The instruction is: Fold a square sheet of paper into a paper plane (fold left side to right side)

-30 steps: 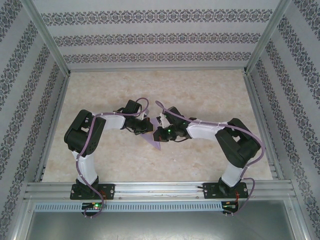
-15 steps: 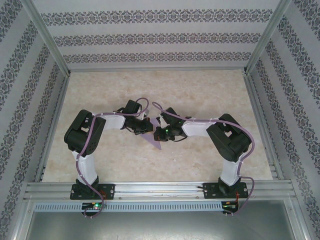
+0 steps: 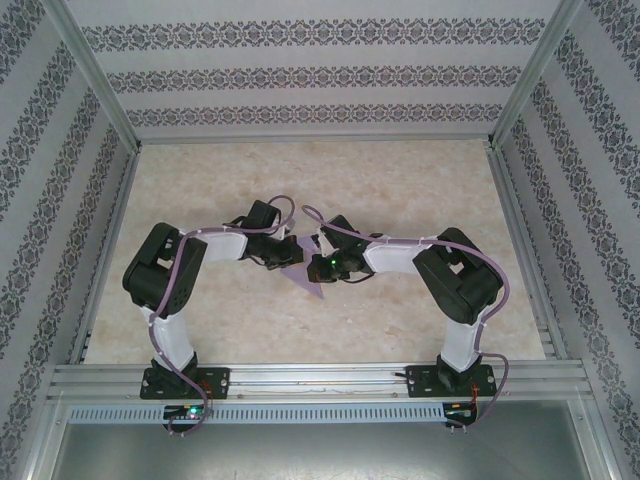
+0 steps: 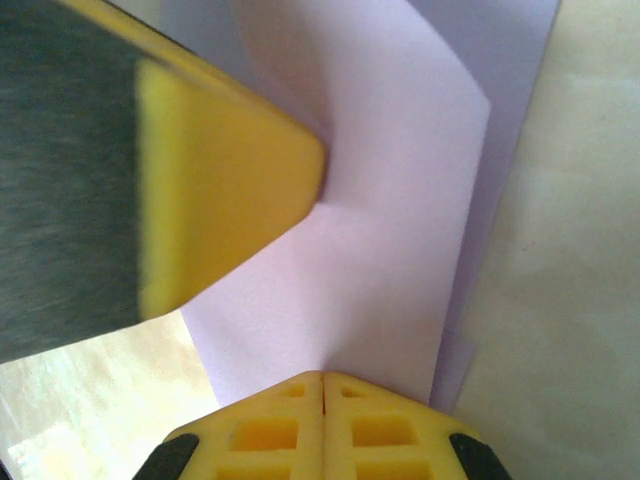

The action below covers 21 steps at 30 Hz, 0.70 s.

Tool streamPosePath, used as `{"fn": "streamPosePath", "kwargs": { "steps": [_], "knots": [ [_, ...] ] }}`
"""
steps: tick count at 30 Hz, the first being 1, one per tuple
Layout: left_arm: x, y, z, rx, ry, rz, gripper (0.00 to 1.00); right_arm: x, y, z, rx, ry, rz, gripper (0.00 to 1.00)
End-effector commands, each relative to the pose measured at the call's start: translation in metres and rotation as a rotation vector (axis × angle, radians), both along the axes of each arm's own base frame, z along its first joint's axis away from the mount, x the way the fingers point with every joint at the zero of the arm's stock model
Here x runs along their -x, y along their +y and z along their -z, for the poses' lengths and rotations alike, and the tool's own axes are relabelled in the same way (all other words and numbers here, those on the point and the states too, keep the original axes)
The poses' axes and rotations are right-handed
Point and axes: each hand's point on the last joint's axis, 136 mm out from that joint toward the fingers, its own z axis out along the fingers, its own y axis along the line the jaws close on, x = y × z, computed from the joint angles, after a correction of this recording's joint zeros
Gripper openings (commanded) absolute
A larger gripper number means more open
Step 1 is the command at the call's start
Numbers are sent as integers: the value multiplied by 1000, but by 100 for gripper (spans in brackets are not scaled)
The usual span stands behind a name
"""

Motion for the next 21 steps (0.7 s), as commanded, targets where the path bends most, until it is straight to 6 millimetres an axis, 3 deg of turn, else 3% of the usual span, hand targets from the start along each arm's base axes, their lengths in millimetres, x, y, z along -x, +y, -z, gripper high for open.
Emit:
{"fn": "streamPosePath", "kwargs": {
  "steps": [1, 8, 21],
  "knots": [
    [-4, 1, -25, 31, -66, -19, 5, 31, -41, 53, 182, 123, 2, 0],
    [18, -5, -19, 88, -18, 4, 0, 34, -46, 58, 195, 132, -4, 0],
    [10, -23, -9, 130, 0, 17, 0, 35, -54, 66, 243, 129, 0, 0]
  ]
}}
